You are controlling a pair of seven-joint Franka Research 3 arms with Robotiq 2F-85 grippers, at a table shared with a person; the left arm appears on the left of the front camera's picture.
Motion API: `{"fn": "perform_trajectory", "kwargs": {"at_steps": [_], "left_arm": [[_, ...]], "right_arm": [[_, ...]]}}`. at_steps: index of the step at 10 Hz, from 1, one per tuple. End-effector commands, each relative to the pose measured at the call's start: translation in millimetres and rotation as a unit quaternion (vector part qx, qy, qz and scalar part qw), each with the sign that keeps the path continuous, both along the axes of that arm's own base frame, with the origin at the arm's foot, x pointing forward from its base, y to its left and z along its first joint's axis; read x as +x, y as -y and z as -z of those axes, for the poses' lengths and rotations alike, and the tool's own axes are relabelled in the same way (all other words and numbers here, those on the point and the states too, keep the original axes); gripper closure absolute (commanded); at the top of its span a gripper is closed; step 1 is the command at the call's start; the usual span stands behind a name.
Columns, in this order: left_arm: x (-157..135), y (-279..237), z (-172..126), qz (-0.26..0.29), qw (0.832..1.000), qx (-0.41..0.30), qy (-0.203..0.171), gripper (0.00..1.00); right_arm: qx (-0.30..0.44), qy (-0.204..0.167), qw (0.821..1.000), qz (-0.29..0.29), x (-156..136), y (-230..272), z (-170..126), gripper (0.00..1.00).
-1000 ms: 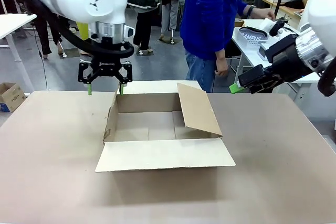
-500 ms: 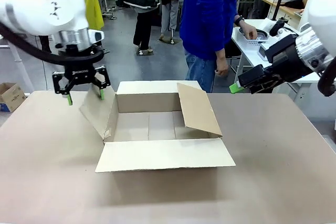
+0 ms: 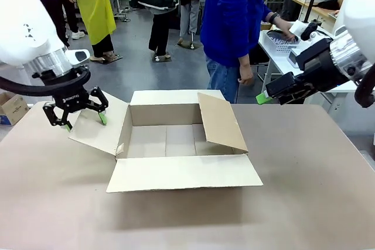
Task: Pack the gift set into the box.
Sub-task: Place both hands on the side flaps of the Package Box and spread them outward.
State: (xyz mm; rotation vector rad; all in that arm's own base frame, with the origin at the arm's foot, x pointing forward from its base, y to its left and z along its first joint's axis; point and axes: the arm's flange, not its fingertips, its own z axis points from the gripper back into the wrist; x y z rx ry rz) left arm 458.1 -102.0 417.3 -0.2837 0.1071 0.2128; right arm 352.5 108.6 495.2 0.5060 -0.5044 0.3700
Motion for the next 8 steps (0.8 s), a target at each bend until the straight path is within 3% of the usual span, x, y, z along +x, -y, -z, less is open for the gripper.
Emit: {"fn": "perform_trajectory", "kwargs": {"at_steps": [1,5,6,7,8], "left_arm": [[0.0,7.1,-12.0,-0.021,0.999,0.032,0.006,0.00],[0.0,7.1,-12.0,-0.021,0.999,0.032,0.006,0.00],[0.0,7.1,-12.0,-0.021,0.999,0.032,0.006,0.00],[0.0,7.1,-12.0,-0.021,0.999,0.032,0.006,0.00],[0.0,7.1,-12.0,-0.021,0.999,0.032,0.006,0.00]], "right_arm": [[0.003,-0.003,1.000,0.004,-0.3,-1.3,-1.5,0.00],[0.000,0.000,1.000,0.000,0.0,0.0,0.0,0.00],[-0.124,-0.020,0.992,-0.008,12.5,-45.7,-9.4,0.00],[-0.270,-0.016,0.963,0.001,27.9,-123.3,-18.5,0.00],[-0.338,-0.014,0.941,-0.018,34.2,-187.9,-14.2,0.00]]}}
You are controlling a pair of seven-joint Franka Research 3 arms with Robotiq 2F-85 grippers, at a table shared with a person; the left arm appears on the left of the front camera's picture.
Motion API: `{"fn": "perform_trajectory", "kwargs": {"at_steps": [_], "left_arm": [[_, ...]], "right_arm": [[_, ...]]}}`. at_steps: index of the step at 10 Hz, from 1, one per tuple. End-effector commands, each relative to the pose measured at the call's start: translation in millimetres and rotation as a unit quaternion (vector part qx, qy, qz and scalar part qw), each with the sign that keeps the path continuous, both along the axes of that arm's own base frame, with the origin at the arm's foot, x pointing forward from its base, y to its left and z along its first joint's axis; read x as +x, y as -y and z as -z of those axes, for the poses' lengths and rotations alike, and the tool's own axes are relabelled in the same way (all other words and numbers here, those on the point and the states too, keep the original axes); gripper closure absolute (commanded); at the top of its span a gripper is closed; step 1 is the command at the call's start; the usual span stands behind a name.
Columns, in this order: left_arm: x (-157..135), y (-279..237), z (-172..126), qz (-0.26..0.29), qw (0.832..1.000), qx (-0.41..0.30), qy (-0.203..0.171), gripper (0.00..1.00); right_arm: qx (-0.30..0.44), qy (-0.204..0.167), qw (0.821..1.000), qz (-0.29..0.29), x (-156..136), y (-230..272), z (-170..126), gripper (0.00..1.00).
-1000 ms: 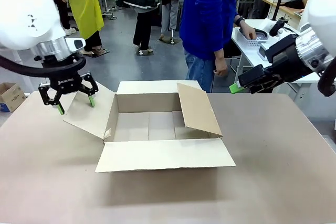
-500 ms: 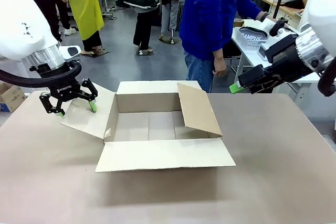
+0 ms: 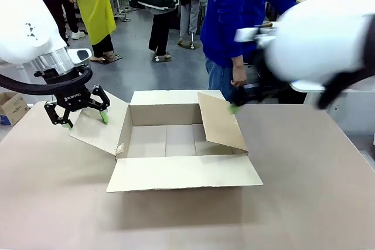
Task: Pack the gift set into the box.
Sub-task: Place both hands on the side flaps of the Package Box and spread them outward.
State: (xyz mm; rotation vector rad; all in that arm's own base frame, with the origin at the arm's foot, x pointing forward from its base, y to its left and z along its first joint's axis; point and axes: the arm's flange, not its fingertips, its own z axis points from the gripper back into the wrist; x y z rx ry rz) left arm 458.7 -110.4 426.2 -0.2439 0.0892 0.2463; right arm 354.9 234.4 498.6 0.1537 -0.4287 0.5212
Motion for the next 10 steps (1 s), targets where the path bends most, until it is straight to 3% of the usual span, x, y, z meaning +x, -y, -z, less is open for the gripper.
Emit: {"fn": "perform_trajectory", "kwargs": {"at_steps": [1,2,3,4,5,6,7,8,10], "left_arm": [[-0.6,-1.4,-3.1,-0.005,1.000,0.011,0.002,0.00],[-0.6,-1.4,-3.1,-0.005,1.000,0.011,0.002,0.00],[-0.6,-1.4,-3.1,-0.005,1.000,0.011,0.002,0.00],[-0.6,-1.4,-3.1,-0.005,1.000,0.011,0.002,0.00],[-0.6,-1.4,-3.1,-0.005,1.000,0.011,0.002,0.00],[-0.6,-1.4,-3.1,-0.005,1.000,0.011,0.002,0.00],[-0.6,-1.4,-3.1,-0.005,1.000,0.011,0.002,0.00],[-0.6,-1.4,-3.1,-0.005,1.000,0.011,0.002,0.00],[-0.6,-1.4,-3.1,-0.005,1.000,0.011,0.002,0.00]], "right_arm": [[-0.197,-0.018,0.980,-0.012,28.9,-101.4,-0.8,0.00],[-0.146,0.021,0.989,0.009,15.7,-71.0,-17.1,0.00],[-0.070,0.001,0.997,-0.019,-6.1,-66.9,8.3,0.00],[-0.111,0.014,0.994,-0.020,-7.6,-94.7,7.3,0.00],[-0.172,-0.049,0.984,-0.006,-0.2,-104.5,6.0,0.00],[-0.196,-0.080,0.977,-0.015,19.4,-126.2,13.3,0.00],[-0.175,-0.099,0.980,0.014,42.1,-135.1,19.2,0.00],[-0.155,-0.130,0.977,0.068,64.5,-139.9,28.3,0.00],[-0.152,-0.149,0.967,0.142,99.0,-146.1,56.9,0.00]]}}
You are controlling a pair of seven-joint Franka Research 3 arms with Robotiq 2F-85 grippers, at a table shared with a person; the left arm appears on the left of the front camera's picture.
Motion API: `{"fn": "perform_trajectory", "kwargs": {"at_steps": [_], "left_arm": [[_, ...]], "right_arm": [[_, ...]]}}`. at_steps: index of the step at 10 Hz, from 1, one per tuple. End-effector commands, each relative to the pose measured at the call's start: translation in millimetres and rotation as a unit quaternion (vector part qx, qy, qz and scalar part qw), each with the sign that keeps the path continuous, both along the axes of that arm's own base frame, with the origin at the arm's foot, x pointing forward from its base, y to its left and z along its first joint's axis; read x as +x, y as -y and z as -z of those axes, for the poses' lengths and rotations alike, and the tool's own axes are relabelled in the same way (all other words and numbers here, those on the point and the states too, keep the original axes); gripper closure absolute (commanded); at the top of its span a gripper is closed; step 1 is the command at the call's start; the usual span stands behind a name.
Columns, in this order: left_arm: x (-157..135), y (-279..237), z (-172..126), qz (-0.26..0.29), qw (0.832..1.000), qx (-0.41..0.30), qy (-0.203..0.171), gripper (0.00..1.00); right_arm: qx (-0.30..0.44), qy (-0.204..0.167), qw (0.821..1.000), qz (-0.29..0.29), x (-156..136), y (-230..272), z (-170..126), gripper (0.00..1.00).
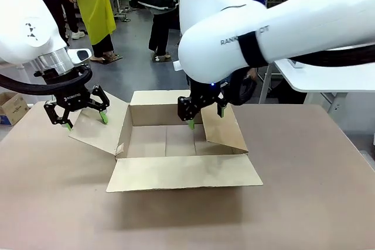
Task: Pack the gift set into the box.
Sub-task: Place both hands on the side flaps of the Package Box and spread them outward.
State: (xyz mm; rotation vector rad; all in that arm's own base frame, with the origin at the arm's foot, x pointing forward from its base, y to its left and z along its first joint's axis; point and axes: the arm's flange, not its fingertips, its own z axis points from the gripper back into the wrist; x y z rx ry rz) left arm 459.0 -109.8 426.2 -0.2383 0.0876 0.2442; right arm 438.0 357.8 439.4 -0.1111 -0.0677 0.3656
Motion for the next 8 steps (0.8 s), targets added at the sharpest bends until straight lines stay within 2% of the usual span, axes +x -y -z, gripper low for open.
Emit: {"fn": "perform_trajectory", "kwargs": {"at_steps": [1,2,4,8], "left_arm": [[-0.9,-0.8,-3.1,-0.006,1.000,0.008,0.001,0.00],[-0.9,-0.8,-3.1,-0.006,1.000,0.008,0.001,0.00],[-0.9,-0.8,-3.1,-0.006,1.000,0.008,0.001,0.00],[-0.9,-0.8,-3.1,-0.006,1.000,0.008,0.001,0.00]], "right_arm": [[-0.021,0.012,0.995,0.096,25.3,-22.3,11.2,0.00],[-0.052,0.032,0.988,0.141,29.9,-22.8,24.3,0.00],[-0.066,0.068,0.981,0.172,25.7,-15.7,28.2,0.00],[-0.104,0.086,0.970,0.204,21.9,4.3,21.7,0.00]]}}
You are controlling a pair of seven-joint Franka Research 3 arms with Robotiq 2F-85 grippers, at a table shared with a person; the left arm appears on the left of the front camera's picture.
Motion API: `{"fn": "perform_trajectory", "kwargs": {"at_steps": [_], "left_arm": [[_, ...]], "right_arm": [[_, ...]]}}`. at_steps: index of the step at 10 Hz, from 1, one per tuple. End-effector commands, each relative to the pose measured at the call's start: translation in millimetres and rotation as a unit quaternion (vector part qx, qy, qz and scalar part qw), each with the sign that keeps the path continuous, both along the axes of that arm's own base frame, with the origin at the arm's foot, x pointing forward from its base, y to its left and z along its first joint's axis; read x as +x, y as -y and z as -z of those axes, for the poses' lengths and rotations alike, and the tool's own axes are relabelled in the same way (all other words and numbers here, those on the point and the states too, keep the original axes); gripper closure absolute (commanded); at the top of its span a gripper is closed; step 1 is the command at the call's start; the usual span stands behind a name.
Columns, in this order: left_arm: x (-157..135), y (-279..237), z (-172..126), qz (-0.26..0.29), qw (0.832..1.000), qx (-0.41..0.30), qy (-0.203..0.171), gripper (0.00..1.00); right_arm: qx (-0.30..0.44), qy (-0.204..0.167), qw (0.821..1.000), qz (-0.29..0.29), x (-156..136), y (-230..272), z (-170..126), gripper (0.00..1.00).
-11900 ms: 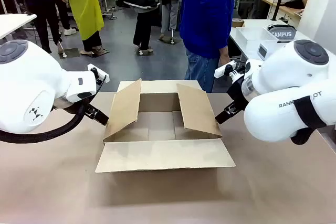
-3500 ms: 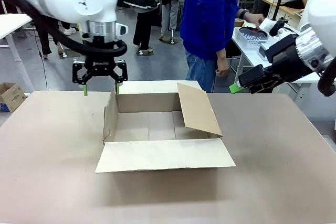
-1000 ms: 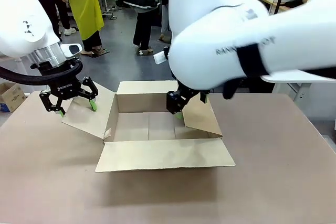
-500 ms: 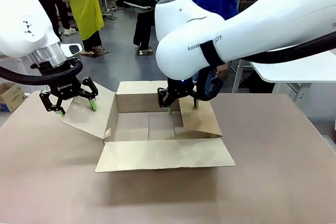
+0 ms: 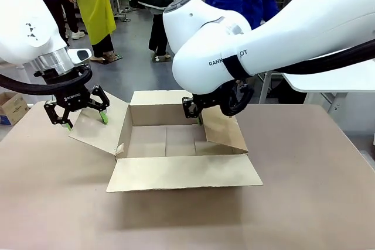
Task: Pack the gift set into the box.
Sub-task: Place both hands on the side flaps of the Package Box and spread them outward.
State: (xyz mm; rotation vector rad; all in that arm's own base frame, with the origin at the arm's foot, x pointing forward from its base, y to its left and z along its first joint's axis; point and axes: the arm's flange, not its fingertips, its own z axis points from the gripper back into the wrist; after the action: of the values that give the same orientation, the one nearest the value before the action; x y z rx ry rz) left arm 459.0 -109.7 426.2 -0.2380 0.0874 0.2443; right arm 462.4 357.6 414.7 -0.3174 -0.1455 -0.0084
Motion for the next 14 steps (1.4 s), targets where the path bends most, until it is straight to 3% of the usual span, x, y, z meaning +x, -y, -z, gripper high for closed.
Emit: {"fn": "perform_trajectory", "kwargs": {"at_steps": [1,5,10,11,12,14], "left_arm": [[-0.9,-0.7,-3.1,-0.006,1.000,0.008,0.001,0.00],[-0.9,-0.7,-3.1,-0.006,1.000,0.008,0.001,0.00],[-0.9,-0.7,-3.1,-0.006,1.000,0.008,0.001,0.00],[-0.9,-0.7,-3.1,-0.006,1.000,0.008,0.001,0.00],[-0.9,-0.7,-3.1,-0.006,1.000,0.008,0.001,0.00],[-0.9,-0.7,-3.1,-0.006,1.000,0.008,0.001,0.00]], "right_arm": [[-0.022,0.028,0.999,0.032,-6.3,15.1,-10.2,0.00],[0.009,0.083,0.993,0.078,-30.7,83.4,-50.6,0.00],[0.145,0.084,0.976,0.140,-43.8,197.7,-15.5,0.00],[0.165,0.087,0.972,0.145,-45.0,208.1,-0.9,0.00],[0.110,0.083,0.979,0.152,-33.0,180.8,-25.2,0.00],[0.110,0.083,0.979,0.152,-33.0,180.8,-25.2,0.00]]}}
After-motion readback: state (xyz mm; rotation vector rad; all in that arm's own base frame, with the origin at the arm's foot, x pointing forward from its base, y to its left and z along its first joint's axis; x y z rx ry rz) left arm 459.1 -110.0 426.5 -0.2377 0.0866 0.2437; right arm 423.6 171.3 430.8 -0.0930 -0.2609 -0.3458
